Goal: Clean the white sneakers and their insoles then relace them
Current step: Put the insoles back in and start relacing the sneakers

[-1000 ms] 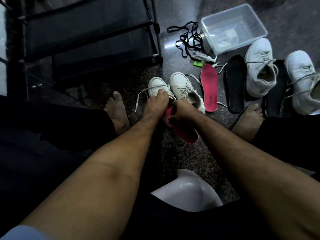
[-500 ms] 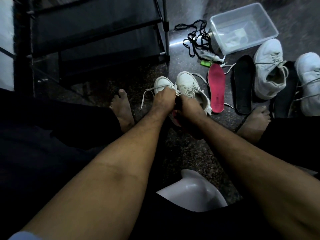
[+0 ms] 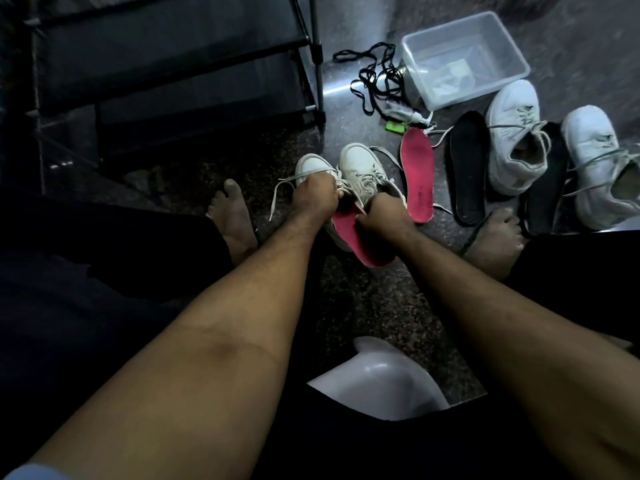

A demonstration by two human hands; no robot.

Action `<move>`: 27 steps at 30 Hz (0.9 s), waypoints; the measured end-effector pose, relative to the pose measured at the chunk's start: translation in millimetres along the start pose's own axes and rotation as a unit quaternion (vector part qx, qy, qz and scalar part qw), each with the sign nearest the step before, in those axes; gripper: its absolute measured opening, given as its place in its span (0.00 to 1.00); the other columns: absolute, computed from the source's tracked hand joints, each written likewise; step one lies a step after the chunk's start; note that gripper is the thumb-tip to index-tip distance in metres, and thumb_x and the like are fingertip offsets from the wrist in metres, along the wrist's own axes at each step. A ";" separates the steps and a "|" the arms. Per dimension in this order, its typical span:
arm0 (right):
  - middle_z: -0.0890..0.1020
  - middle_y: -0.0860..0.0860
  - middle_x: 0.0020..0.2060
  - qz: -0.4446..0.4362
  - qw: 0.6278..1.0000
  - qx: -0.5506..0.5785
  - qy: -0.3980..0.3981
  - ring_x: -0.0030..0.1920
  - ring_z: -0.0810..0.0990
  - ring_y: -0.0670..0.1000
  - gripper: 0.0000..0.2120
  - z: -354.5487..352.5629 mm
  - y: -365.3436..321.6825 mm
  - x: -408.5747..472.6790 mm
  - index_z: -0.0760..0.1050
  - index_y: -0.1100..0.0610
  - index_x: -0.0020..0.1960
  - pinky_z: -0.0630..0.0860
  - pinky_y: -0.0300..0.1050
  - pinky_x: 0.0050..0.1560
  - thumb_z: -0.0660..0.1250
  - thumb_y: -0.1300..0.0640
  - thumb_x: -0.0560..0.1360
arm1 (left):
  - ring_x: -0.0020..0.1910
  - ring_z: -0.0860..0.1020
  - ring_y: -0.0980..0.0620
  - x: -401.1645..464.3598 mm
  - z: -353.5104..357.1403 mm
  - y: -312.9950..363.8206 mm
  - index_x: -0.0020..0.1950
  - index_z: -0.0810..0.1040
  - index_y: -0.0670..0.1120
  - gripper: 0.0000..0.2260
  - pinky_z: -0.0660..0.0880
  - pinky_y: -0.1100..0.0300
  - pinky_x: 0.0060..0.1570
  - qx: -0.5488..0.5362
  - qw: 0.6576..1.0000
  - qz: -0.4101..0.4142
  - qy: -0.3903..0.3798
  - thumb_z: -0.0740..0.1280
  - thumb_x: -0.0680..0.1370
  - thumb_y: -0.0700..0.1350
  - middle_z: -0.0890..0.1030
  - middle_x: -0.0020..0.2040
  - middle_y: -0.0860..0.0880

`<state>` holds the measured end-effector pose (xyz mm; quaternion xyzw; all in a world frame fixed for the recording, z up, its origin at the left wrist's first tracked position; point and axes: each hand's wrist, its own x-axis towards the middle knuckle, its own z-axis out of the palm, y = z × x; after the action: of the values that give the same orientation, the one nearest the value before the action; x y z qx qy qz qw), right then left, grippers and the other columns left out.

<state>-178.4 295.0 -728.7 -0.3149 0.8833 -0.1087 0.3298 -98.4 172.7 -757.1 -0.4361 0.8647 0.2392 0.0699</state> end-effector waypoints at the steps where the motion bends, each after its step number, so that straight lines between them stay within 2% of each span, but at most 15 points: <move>1: 0.83 0.64 0.49 -0.002 1.000 0.000 0.009 0.52 0.81 0.63 0.13 0.7 -1.9 -0.3 0.80 0.65 0.51 0.75 0.49 0.48 0.68 0.55 0.73 | 0.57 0.80 0.39 -1.5 0.5 1.6 0.57 0.82 0.45 0.12 0.76 0.51 0.50 0.014 1.000 0.002 0.007 0.69 0.79 0.51 0.82 0.56 0.41; 6: 0.82 0.65 0.51 0.005 0.999 0.008 0.034 0.55 0.80 0.64 0.14 5.6 -3.5 4.4 0.80 0.66 0.53 0.75 0.52 0.52 0.68 0.55 0.75 | 0.59 0.79 0.40 -9.2 4.4 3.6 0.58 0.80 0.46 0.13 0.75 0.49 0.52 0.034 0.999 0.021 0.030 0.66 0.80 0.52 0.80 0.59 0.43; 14: 0.82 0.64 0.52 0.008 0.999 0.016 0.042 0.57 0.80 0.63 0.17 13.3 -8.1 11.6 0.77 0.65 0.56 0.75 0.51 0.54 0.69 0.53 0.75 | 0.58 0.79 0.40 -11.6 1.2 3.2 0.57 0.81 0.46 0.12 0.76 0.49 0.52 0.026 0.999 0.010 0.024 0.67 0.79 0.52 0.80 0.58 0.43; 19: 0.79 0.63 0.59 0.017 0.999 -0.032 -0.010 0.61 0.78 0.62 0.30 4.8 -3.6 5.1 0.71 0.66 0.64 0.74 0.49 0.55 0.70 0.43 0.75 | 0.59 0.79 0.40 -11.2 1.4 8.0 0.60 0.80 0.47 0.12 0.76 0.49 0.54 0.063 0.998 0.001 0.025 0.65 0.80 0.50 0.80 0.59 0.43; 23: 0.79 0.61 0.60 0.057 0.988 0.000 -0.142 0.62 0.78 0.60 0.23 -9.5 6.3 3.1 0.76 0.63 0.63 0.69 0.45 0.50 0.68 0.47 0.77 | 0.61 0.78 0.40 -12.8 5.0 15.3 0.62 0.79 0.45 0.12 0.75 0.50 0.55 0.117 0.992 0.014 0.035 0.64 0.81 0.46 0.80 0.61 0.42; 25: 0.82 0.61 0.56 0.054 0.988 0.015 -0.141 0.57 0.80 0.60 0.20 -9.6 10.5 0.9 0.78 0.63 0.59 0.70 0.44 0.46 0.70 0.48 0.76 | 0.62 0.77 0.39 -13.5 6.4 18.2 0.63 0.79 0.44 0.12 0.75 0.50 0.56 0.137 0.990 0.024 0.036 0.63 0.81 0.45 0.79 0.62 0.41; 27: 0.83 0.61 0.50 0.039 0.994 0.033 -0.096 0.50 0.83 0.59 0.19 -4.9 12.1 -3.3 0.80 0.64 0.56 0.74 0.45 0.43 0.72 0.50 0.73 | 0.63 0.77 0.39 -12.8 6.6 19.4 0.64 0.78 0.43 0.12 0.75 0.50 0.57 0.137 0.989 0.035 0.038 0.62 0.82 0.45 0.79 0.62 0.41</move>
<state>-185.5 306.4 -728.1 -0.2784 0.8549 -0.0944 0.4275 -106.5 194.8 -751.8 -0.4011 0.9059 0.1037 0.0876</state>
